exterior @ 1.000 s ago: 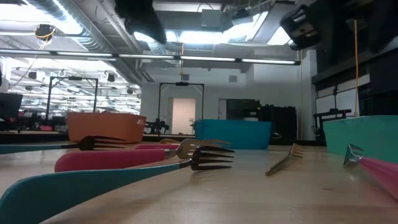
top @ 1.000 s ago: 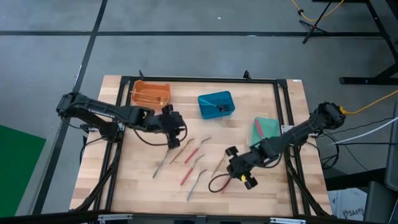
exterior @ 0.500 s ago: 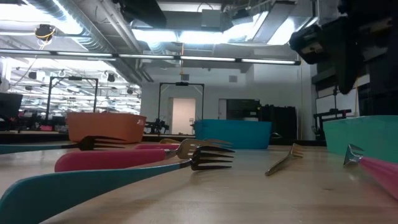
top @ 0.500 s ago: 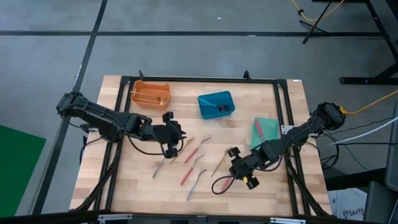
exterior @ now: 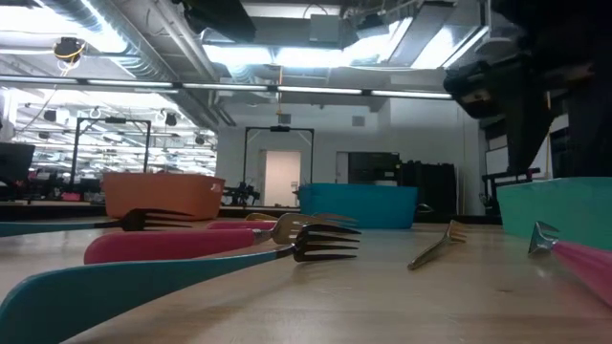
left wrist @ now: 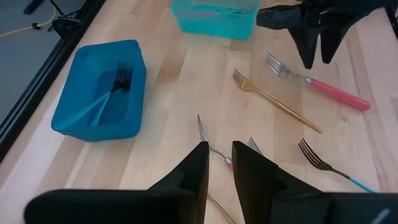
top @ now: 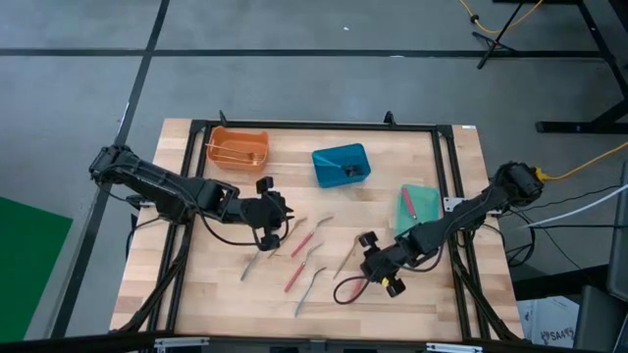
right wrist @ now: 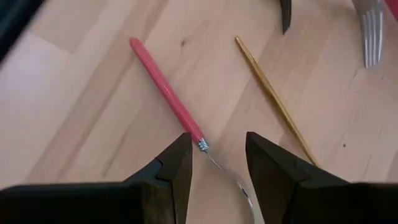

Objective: Sort silverware by color (type)
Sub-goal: Put the pink fork into the green bin

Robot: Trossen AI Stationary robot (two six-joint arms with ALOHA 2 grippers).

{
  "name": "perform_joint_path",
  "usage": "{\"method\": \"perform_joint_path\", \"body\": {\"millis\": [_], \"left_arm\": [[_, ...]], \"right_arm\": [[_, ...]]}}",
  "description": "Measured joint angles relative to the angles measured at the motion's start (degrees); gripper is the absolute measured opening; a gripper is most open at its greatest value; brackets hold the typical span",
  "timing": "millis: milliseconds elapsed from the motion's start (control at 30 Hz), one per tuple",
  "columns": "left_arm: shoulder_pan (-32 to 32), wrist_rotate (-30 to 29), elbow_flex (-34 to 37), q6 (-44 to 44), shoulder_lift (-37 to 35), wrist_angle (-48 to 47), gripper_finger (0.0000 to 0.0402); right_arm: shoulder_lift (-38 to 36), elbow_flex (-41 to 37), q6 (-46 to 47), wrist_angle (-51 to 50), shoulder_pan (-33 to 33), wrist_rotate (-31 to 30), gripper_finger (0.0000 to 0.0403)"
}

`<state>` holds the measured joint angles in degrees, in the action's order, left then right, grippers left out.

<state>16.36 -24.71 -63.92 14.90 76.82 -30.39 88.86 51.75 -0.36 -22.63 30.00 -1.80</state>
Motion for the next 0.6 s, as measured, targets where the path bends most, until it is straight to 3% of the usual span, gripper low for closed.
{"method": "perform_joint_path", "body": {"millis": [600], "left_arm": [[0.0,0.0,0.0,0.0,0.0,0.0,0.0064]], "right_arm": [[9.9,0.0,-0.1,3.5,0.0,0.3,0.0138]]}}
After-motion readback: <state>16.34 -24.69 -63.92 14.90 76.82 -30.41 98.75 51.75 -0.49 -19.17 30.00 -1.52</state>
